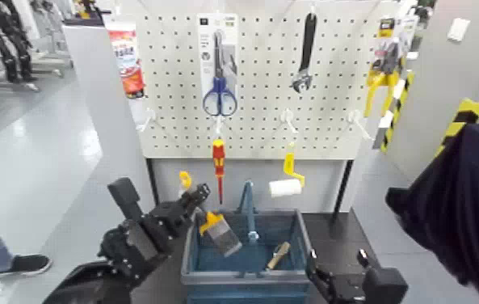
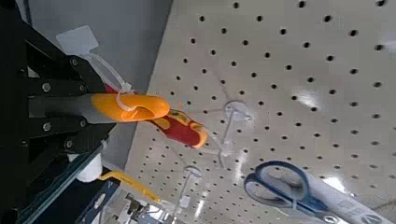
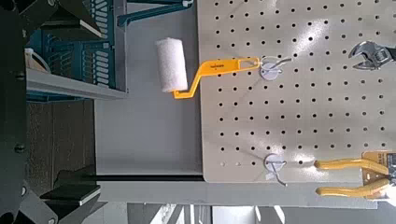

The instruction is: Put the yellow paint brush into the crate.

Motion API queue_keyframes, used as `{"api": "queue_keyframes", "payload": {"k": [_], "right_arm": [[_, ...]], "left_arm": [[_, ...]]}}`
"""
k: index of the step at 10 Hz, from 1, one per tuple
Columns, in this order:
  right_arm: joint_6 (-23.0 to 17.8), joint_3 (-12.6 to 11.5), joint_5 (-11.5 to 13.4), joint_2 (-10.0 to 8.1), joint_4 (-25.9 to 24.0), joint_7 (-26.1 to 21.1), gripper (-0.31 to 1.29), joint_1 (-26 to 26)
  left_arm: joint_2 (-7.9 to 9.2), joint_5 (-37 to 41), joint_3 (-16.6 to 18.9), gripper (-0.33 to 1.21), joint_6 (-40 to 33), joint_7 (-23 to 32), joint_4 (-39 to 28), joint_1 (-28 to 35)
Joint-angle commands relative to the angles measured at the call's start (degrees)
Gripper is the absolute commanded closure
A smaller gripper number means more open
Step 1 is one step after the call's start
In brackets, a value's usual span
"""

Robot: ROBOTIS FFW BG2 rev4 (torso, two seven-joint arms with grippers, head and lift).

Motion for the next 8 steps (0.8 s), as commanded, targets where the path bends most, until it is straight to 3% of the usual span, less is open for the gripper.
{"api": "queue_keyframes", "payload": {"k": [1,2,4,7,8], "right_arm": [[-0.2,0.1,-0.2,0.0,0.2,0.0,0.15,0.0],[-0.3,0.1,-0.2,0.0,0.2,0.0,0.15,0.0],[-0.4,0.2,-0.4,0.09,0.3,0.0,0.15,0.0],[-0.5,-0.1,-0.5,0.09,0.2,0.0,0.15,0.3],[-0.5,-0.1,-0.5,0.09,0.2,0.0,0.15,0.3]], "left_arm": [[-0.53,2.5,-4.0,1.17,0.0,0.8,5.0,-1.4],[-0.71,3.4,-4.7,1.17,0.2,1.7,6.1,-1.8],[-1.06,3.8,-5.7,0.91,1.0,3.2,7.8,-2.8],[-0.71,2.5,-5.6,0.03,3.2,5.4,3.6,-2.7],[-0.53,1.1,-5.0,0.05,3.2,7.5,1.5,-2.0]]}}
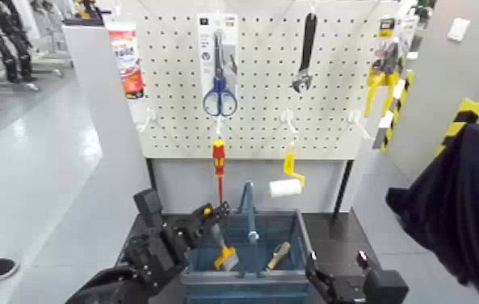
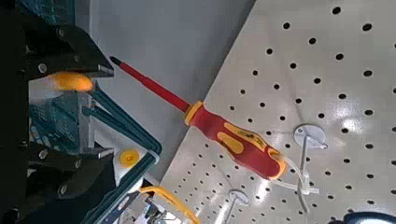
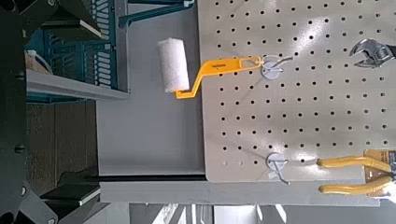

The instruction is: Put the yellow paint brush into the crate.

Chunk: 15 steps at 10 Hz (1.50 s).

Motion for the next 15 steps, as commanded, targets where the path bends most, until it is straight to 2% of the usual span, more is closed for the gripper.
{"api": "queue_keyframes", "payload": {"k": [1,5,8,11,15], "right_arm": [[0.0,-0.1,0.0,0.01,-0.1,0.0,0.15,0.1],[0.1,-0.1,0.0,0.01,-0.1,0.0,0.15,0.1],[0.1,-0.3,0.0,0.01,-0.1,0.0,0.15,0.3],[0.0,-0.6,0.0,0.01,-0.4,0.0,0.15,0.5],[-0.3,-1.0,0.0,0.01,-1.0,0.1,0.15,1.1]], "left_arm": [[0.46,-4.6,1.9,0.04,0.4,3.9,-5.9,1.7],[0.99,-12.7,5.1,0.04,0.7,9.5,-13.6,4.9],[2.05,-18.7,5.2,0.04,-1.9,15.8,-20.3,8.5],[2.92,-24.3,5.6,0.05,-5.6,21.3,-24.1,13.0],[2.57,-29.8,8.1,0.05,-7.3,24.9,-27.6,19.8]]}}
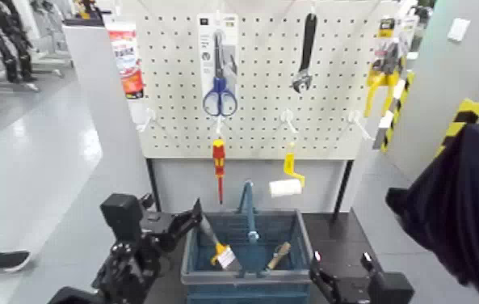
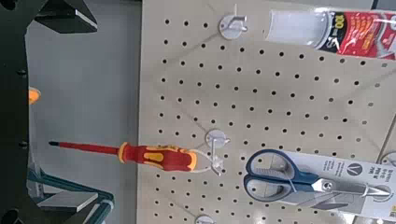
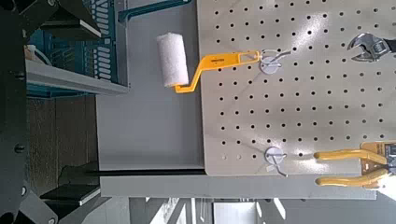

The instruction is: Put the yellow paint brush into the crate.

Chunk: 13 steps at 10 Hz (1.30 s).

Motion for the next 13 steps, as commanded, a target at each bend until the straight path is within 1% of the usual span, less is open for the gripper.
{"api": "queue_keyframes", "payload": {"k": [1,3,6,9,13], "right_arm": [[-0.2,-0.3,0.0,-0.08,-0.4,0.0,0.15,0.4],[-0.2,-0.6,-0.1,-0.08,-0.8,0.0,0.14,0.7],[-0.3,-0.6,-0.1,-0.08,-1.0,0.0,0.15,0.8],[-0.2,-0.6,-0.1,-0.08,-1.1,-0.1,0.15,1.0],[0.4,-0.7,0.0,-0.08,-1.0,0.0,0.15,0.9]], "left_arm": [[-0.72,-3.0,1.8,0.05,-0.5,1.5,-1.9,4.8],[-2.39,-5.5,4.6,0.05,-0.4,1.8,-3.3,8.8],[-3.18,-7.6,6.9,0.06,0.7,1.9,-6.2,13.1],[-3.45,-8.0,7.5,0.06,1.0,1.6,-7.7,16.2],[-3.8,-9.2,7.7,0.06,0.5,1.6,-7.8,16.8]]}}
